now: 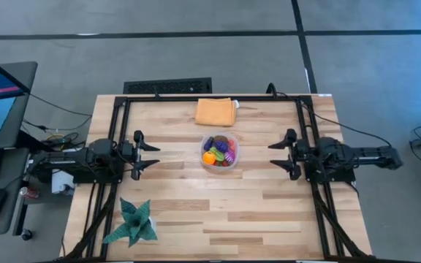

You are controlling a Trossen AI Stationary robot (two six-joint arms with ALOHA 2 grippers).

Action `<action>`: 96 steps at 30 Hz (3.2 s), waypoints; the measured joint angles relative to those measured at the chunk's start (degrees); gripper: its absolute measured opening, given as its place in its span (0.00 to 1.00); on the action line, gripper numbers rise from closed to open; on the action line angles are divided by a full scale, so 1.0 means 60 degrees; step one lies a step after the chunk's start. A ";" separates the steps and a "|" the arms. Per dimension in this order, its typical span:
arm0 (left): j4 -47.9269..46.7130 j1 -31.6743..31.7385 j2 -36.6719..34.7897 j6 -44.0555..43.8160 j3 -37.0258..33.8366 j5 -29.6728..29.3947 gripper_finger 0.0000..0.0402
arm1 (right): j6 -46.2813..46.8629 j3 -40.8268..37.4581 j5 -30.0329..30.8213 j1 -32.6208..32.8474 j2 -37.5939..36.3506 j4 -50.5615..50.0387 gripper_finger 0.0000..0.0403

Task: Pick and placing Produce into tupperware
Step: Return to Home Position

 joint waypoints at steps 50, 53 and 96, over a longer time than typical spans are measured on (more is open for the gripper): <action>0.0007 0.0004 -0.0002 -0.0286 0.0000 0.0045 0.48 | -0.0469 0.0106 0.0024 0.0415 -0.0337 -0.0533 0.76; 0.0007 0.0004 0.0000 -0.0248 0.0000 0.0045 0.48 | -0.0470 0.0107 0.0024 0.0415 -0.0337 -0.0533 0.76; 0.0007 0.0004 0.0000 -0.0324 0.0000 0.0044 0.48 | -0.0470 0.0107 0.0021 0.0415 -0.0337 -0.0533 0.76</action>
